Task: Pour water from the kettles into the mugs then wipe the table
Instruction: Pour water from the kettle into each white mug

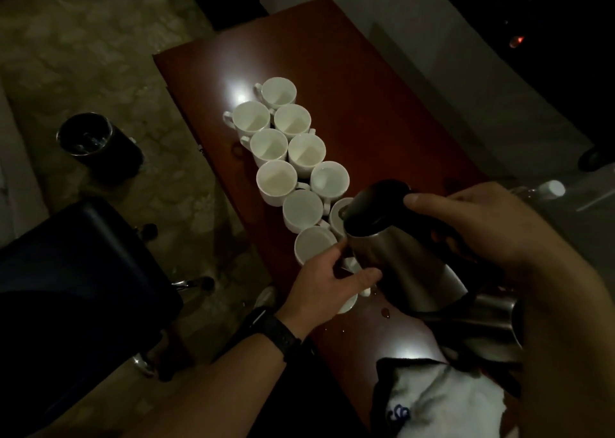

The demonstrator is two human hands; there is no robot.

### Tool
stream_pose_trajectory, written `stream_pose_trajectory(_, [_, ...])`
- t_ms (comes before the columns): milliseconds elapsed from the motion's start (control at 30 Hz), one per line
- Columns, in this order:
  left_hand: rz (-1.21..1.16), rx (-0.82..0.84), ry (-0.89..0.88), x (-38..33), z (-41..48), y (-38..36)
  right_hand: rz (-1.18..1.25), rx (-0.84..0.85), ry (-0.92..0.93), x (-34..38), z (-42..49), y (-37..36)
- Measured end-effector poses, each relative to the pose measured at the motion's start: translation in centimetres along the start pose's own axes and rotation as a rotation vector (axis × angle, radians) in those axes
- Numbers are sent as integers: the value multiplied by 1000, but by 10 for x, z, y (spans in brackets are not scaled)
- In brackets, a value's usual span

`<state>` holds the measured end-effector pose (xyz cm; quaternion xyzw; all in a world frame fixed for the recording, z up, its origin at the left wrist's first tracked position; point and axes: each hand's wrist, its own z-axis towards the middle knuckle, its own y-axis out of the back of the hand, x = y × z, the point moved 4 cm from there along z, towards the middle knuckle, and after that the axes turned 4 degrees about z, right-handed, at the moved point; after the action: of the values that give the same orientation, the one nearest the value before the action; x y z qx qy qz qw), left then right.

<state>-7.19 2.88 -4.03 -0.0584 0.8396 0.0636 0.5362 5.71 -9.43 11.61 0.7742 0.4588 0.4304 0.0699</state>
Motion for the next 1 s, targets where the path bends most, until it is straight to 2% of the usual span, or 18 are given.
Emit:
stream_pose_trajectory(267, [-74, -76, 69, 8, -16, -8, -130, 49, 67, -3, 7, -15])
stream_pose_trajectory(567, [0, -96, 38, 13, -28, -16, -312, 29, 105, 9, 1, -24])
stream_pose_trajectory(767, [-117, -80, 117, 19, -30, -14, -384, 59, 90, 23, -1, -36])
stream_pose_trajectory(1000, [-212, -97, 127, 16, -32, -19, -505, 45, 144, 28, 12, -39])
